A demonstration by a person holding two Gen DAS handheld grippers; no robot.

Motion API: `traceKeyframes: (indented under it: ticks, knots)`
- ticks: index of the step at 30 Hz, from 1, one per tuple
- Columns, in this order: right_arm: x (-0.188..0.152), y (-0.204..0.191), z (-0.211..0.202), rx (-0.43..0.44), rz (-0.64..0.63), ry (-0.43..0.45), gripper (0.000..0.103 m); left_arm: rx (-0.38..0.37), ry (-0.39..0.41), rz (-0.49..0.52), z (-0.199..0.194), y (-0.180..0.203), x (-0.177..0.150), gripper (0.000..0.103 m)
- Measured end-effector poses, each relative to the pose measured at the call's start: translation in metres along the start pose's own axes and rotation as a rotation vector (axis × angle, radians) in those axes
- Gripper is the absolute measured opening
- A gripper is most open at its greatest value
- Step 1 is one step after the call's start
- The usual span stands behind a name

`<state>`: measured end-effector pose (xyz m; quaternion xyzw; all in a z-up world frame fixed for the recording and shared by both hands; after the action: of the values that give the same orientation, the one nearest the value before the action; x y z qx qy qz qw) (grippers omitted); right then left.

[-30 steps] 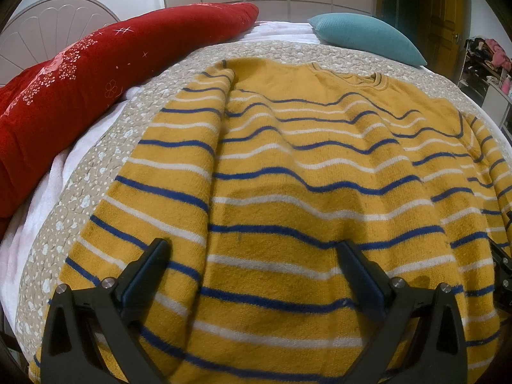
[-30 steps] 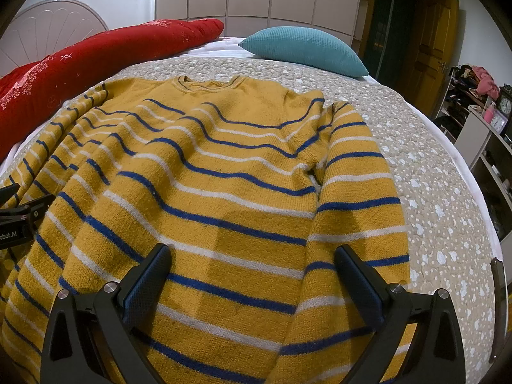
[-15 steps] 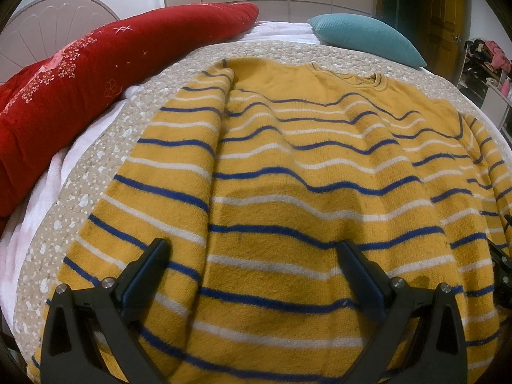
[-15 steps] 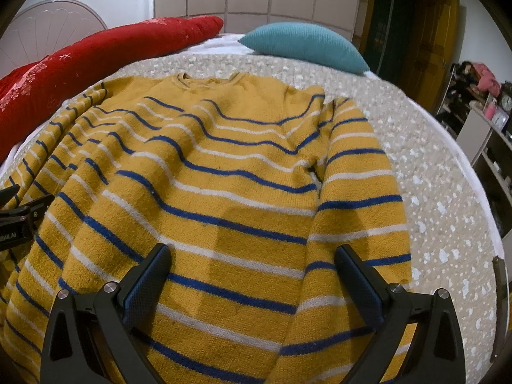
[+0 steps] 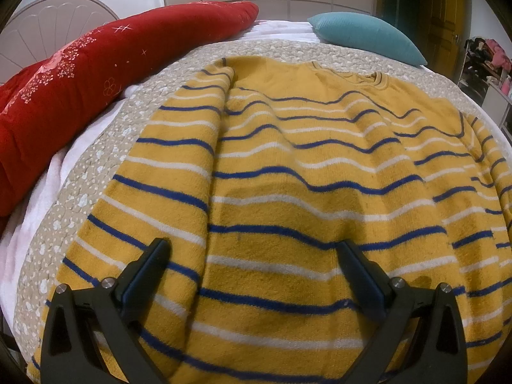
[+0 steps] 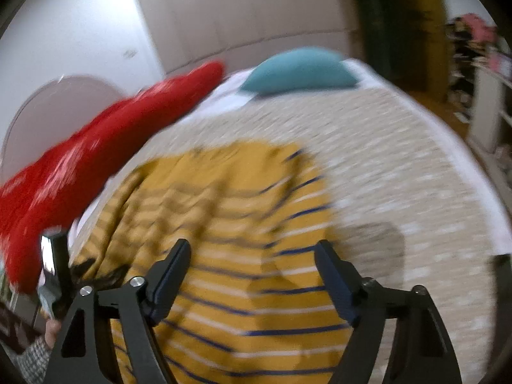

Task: Fold small clothes
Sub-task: 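Grasp the sweater's sleeve with the right tool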

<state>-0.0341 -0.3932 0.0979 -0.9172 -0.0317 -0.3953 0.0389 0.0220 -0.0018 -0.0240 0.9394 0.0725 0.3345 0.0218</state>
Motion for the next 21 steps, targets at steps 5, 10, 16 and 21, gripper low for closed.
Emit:
traceKeyframes:
  ticks: [5, 10, 16, 21]
  knots:
    - [-0.04, 0.034, 0.008, -0.023, 0.038, -0.126, 0.085, -0.001, 0.0, 0.0, 0.0, 0.0, 0.0, 0.103]
    - [-0.085, 0.025, 0.023, 0.022, 0.033, -0.223, 0.085, 0.009, 0.012, 0.009, 0.001, -0.001, 0.0, 0.103]
    - [-0.1, -0.002, 0.014, 0.107, -0.028, -0.197, 0.007, 0.02, 0.012, 0.016, 0.002, 0.001, -0.001, 0.103]
    - [-0.04, 0.057, -0.002, -0.096, -0.034, -0.104, 0.007, 0.019, 0.004, 0.013, 0.002, 0.001, -0.002, 0.103]
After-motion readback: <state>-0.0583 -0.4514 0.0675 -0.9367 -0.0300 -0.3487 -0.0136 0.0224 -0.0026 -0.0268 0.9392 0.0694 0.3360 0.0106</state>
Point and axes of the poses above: each gripper's, at about its wrist camera, not at the fingertips, and z roughly the way its jaws point, y to its right, x to its top, the point moved 3 cm from there along z, roughly the way its jaws point, and after that the axes turned 15 degrees about -z, right-handed, at the moved point
